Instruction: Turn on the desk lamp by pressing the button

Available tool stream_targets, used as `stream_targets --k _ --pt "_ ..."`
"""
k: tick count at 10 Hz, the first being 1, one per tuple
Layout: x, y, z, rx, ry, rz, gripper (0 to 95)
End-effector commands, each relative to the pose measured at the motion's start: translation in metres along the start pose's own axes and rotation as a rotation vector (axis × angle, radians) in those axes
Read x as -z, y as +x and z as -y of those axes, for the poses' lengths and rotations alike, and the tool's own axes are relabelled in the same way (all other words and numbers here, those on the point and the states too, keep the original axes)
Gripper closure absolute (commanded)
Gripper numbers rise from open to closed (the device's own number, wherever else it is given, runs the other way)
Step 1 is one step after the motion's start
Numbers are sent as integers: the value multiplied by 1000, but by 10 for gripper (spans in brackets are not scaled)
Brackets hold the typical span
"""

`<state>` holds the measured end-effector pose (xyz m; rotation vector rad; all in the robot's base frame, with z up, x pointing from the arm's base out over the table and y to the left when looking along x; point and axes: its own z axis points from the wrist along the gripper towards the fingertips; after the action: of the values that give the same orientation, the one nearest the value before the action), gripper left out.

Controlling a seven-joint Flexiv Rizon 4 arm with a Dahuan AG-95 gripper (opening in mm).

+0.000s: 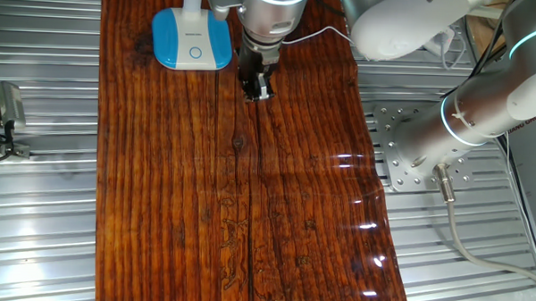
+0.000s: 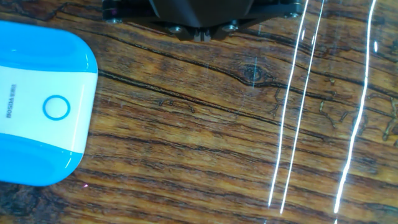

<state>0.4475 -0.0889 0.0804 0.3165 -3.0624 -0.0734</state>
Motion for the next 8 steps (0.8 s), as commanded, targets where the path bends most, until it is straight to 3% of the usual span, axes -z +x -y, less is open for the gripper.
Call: stream_targets --k 1,4,8 --pt "-4 -1 0 -2 2 9 950" --pt "-10 -3 0 -6 -7 27 950" --pt "-14 5 -4 -14 -27 26 950"
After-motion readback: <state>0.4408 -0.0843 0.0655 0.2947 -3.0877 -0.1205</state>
